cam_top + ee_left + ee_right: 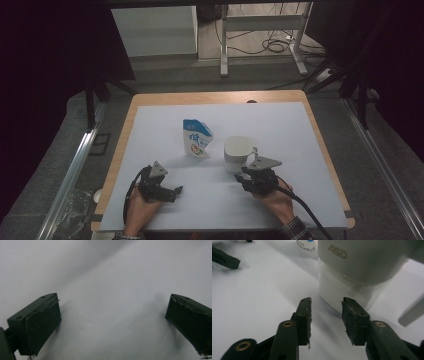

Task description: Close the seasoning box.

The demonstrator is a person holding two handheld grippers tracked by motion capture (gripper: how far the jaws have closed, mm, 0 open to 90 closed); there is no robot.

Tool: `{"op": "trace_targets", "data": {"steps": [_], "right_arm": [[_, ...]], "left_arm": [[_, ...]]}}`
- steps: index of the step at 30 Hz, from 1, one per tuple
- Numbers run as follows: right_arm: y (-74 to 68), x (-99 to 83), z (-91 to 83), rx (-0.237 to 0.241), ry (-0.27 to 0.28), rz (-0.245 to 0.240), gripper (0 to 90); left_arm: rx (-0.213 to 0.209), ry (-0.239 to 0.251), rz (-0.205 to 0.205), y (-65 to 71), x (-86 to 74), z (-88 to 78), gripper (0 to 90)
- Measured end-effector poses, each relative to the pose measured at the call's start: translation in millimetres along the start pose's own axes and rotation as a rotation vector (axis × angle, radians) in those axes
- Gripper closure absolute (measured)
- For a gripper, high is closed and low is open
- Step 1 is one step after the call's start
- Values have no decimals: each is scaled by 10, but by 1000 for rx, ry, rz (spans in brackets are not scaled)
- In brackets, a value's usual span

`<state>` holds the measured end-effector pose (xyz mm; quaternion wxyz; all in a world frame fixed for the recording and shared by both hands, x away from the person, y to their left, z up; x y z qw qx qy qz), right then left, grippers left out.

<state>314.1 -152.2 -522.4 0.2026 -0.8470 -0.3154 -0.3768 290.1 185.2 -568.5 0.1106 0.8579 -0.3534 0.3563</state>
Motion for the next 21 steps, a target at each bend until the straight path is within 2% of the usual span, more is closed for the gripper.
{"op": "trace_targets", "data": {"steps": [7,13,21], "right_arm": [[36,-8,-135,3,-12,-1,474],[92,-20,-277,9,7,19,403],[216,-62,-468,-14,20,30,294]], "left_arm": [[0,0,0,0,0,0,0],[0,0,0,0,0,0,0],[0,1,0,0,0,0,0]]}}
Point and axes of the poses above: each handheld gripper's, and its own axes: z roughly forward along the jaws, x roughly out of its top, y roughly to its right, the point moved 2 cm from there along z, roughly forward along the jaws, and after that the axes turned 9 degrees about z, right-handed, at the moved point
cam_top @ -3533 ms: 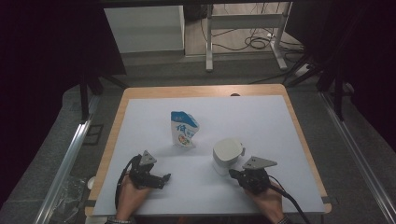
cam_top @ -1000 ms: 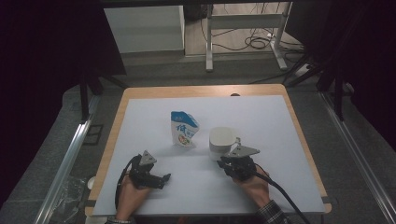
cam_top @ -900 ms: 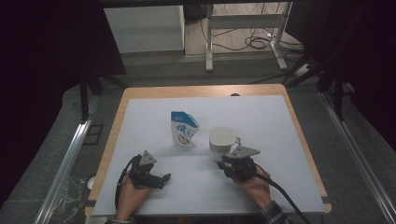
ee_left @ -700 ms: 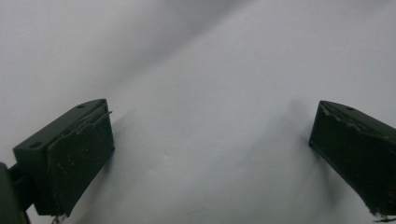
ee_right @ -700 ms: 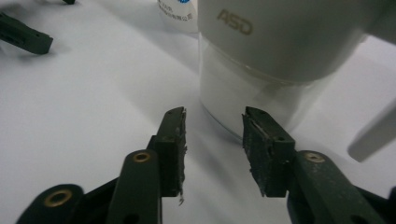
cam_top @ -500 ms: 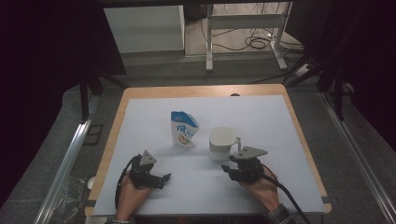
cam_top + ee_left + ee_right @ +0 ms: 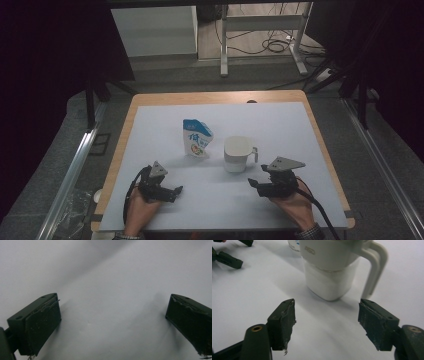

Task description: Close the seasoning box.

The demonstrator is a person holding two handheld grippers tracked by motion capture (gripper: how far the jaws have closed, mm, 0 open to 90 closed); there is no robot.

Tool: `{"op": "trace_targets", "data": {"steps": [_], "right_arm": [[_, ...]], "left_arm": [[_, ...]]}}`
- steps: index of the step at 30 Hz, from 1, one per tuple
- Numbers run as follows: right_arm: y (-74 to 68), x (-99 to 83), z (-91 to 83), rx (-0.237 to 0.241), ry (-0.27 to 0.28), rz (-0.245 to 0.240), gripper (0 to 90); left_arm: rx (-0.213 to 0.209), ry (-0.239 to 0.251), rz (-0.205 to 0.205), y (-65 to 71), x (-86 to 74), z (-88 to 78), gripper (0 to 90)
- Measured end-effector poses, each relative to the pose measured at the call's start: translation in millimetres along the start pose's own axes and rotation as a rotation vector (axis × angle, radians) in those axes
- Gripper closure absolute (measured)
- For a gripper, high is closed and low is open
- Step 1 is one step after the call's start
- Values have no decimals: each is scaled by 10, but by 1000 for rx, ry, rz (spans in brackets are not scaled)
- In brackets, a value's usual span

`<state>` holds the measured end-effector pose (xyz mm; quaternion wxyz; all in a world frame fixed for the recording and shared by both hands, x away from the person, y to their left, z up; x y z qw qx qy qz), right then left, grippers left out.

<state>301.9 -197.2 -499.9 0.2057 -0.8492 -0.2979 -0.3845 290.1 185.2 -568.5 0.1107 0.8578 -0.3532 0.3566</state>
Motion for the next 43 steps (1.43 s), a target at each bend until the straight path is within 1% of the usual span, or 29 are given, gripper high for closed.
{"op": "trace_targets", "data": {"steps": [6,8,10,14,17,19,23,26,30,32,43], "right_arm": [[121,-65,-109,-13,15,38,220],[168,-91,-140,-22,10,53,201],[225,-128,-170,-50,13,59,183],[325,-199,-222,-81,16,83,158],[403,-263,-238,-107,2,99,131],[447,-309,-233,-124,-17,108,111],[512,-405,-195,-155,-50,115,96],[548,-476,-148,-188,-74,107,92],[580,-546,-94,-210,-99,104,85],[581,-559,-88,-210,-89,100,84],[583,-574,-84,-209,-82,99,84]], "left_arm": [[0,1,0,0,0,0,0],[0,0,0,0,0,0,0],[0,1,0,0,0,0,0],[0,1,0,0,0,0,0],[0,0,0,0,0,0,0],[0,0,0,0,0,0,0],[0,0,0,0,0,0,0],[0,1,0,0,0,0,0],[0,0,0,-1,0,0,0],[0,1,0,0,0,0,0],[1,2,-2,-2,-2,-1,0]]}}
Point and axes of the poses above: each handheld gripper's, and its own axes: z roughly forward along the jaws, x roughly out of its top, y roughly to its right, the point moved 2 cm from there along z, roughly forward along the jaws, and after that the axes turned 9 degrees about z, right-handed, at the moved point
